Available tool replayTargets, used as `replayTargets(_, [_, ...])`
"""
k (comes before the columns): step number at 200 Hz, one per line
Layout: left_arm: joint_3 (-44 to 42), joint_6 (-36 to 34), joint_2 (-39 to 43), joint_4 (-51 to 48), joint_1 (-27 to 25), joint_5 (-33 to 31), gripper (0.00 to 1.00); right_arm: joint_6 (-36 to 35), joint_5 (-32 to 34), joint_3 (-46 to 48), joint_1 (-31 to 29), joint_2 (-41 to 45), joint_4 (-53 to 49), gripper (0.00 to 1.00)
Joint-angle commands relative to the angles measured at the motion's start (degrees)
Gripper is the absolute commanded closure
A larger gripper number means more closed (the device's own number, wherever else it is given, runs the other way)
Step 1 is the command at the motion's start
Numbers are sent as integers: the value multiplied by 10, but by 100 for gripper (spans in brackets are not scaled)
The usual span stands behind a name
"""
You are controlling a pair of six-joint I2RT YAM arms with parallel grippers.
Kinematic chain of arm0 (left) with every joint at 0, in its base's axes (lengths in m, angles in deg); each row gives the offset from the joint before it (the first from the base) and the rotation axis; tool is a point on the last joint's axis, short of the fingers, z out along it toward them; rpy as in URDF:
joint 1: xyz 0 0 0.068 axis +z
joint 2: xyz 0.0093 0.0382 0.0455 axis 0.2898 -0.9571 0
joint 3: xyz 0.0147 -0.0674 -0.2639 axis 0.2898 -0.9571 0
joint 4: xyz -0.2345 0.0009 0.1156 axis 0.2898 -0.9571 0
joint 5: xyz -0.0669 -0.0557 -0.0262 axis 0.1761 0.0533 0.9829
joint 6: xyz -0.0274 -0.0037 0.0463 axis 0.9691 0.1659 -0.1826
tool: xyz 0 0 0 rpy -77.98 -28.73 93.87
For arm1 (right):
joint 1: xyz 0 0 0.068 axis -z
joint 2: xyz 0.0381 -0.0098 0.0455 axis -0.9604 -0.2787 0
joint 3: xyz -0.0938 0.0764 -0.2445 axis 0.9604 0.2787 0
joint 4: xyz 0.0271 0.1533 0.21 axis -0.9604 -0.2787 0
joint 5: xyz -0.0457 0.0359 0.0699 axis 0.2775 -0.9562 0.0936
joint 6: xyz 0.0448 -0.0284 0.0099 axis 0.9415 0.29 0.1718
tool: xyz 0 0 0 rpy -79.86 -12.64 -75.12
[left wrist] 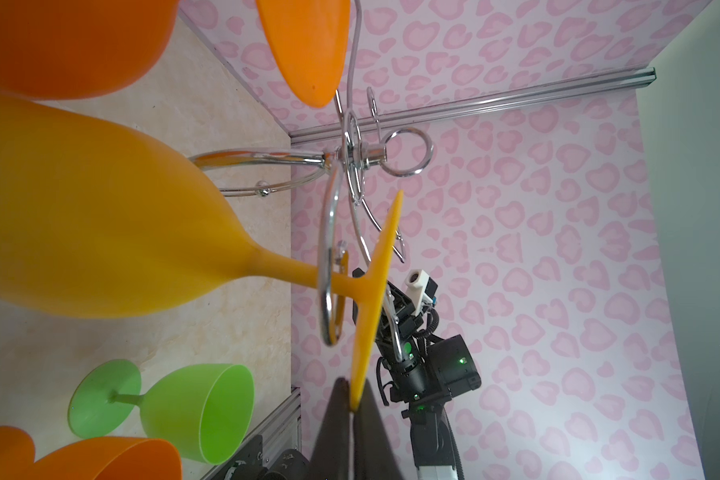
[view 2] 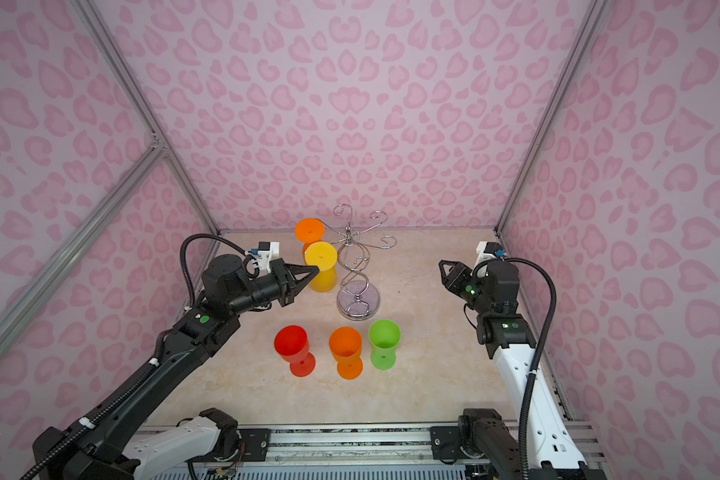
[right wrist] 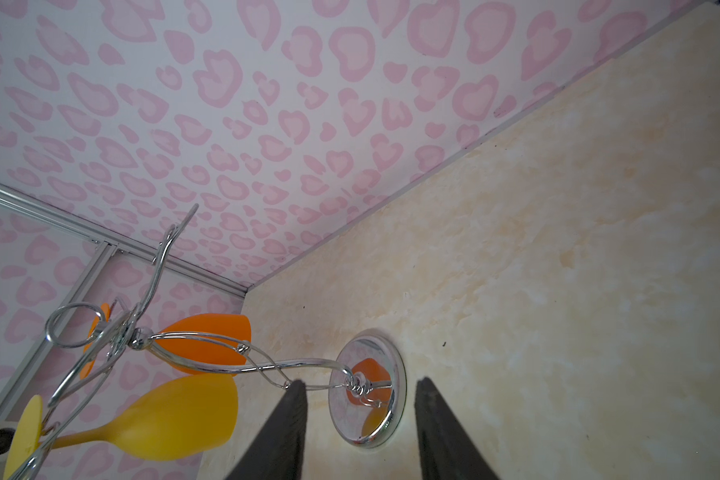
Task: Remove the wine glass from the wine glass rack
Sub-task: 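Close the left gripper on the yellow glass base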
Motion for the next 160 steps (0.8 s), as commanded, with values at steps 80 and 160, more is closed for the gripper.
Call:
replayTargets(80, [25, 8, 13, -3, 1, 4, 97, 5, -9, 7, 1, -6, 24, 56])
replayTargets(160, [20, 30, 26, -5, 14, 16, 97, 5, -8, 16, 0, -2, 26, 57])
